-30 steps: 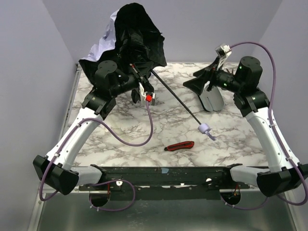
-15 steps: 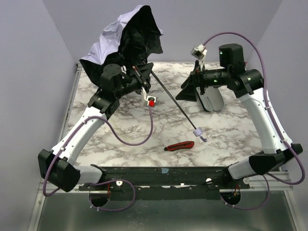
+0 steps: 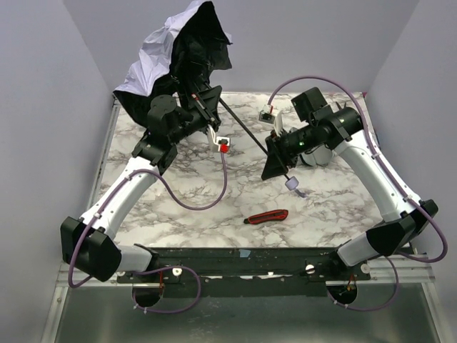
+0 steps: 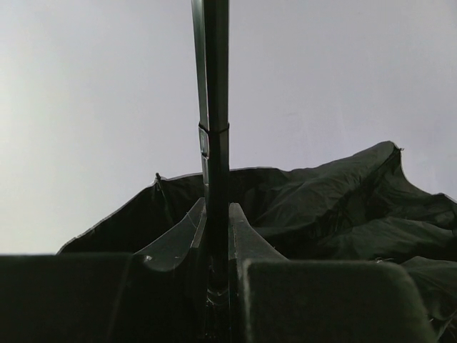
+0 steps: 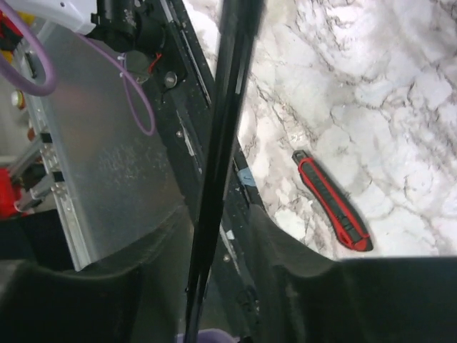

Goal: Open the umbrella

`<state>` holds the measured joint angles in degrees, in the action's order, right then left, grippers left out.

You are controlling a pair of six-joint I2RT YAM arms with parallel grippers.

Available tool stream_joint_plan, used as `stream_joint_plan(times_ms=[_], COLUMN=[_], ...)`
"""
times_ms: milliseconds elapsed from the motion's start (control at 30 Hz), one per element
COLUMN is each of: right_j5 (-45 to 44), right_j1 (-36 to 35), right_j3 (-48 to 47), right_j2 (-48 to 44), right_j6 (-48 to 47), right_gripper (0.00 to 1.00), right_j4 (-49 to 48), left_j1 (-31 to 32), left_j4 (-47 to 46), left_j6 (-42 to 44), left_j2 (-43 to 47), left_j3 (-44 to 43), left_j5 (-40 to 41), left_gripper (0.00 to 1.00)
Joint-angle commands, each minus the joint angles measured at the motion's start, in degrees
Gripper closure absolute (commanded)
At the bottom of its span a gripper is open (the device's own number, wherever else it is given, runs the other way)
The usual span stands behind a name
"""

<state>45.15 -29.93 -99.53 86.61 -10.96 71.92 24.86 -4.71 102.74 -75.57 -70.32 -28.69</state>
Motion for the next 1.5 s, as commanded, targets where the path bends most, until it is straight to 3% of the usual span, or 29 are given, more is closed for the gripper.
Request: stream_joint_plan(times_ms=[0, 167, 233, 367, 667, 833, 1033, 1467], right_j5=[-1.8, 1.7, 3.3, 4.1, 5.7, 5.6, 5.6, 5.3], right_j1=[0.1, 0.1, 0.1, 0.1, 0.1, 0.1, 0.1, 0.1], right_j3=[0.9, 0.0, -0.1, -0.1, 1.0, 1.5, 2.7, 5.5], right_j2=[0.0, 0.5, 0.2, -0.6, -2.3, -3.1, -4.2, -6.5], right_j6=[1.3, 1.7, 1.3, 1.9, 4.1, 4.6, 5.1, 4.2], right_gripper=[0.67, 0.99, 0.99, 0.99, 0.99, 0.99, 0.99, 0.99], right_j4=[1.4, 0.8, 0.7, 0.0, -1.2, -1.5, -1.5, 0.4], left_j1=[-0.9, -1.7, -2.1, -3.2, -6.2, -8.6, -11.5, -20.8], left_j4=[-8.3, -11.3, -14.1, -19.7, -24.2, -24.5, -22.2, -22.3], left_j6=[3.6, 3.1, 2.6, 1.4, 1.2, 0.9, 0.7, 3.0], left_j2=[0.1, -0.8, -1.4, -3.0, -6.8, -8.4, -9.9, -15.2], left_j3=[1.3, 2.2, 3.1, 4.8, 5.1, 3.8, 1.5, -3.5], left_j5=[1.5, 2.9, 3.7, 5.0, 7.4, 8.3, 9.3, 10.1], left_gripper=[1.00, 1.00, 1.00, 0.89, 0.77, 0.77, 0.85, 0.80])
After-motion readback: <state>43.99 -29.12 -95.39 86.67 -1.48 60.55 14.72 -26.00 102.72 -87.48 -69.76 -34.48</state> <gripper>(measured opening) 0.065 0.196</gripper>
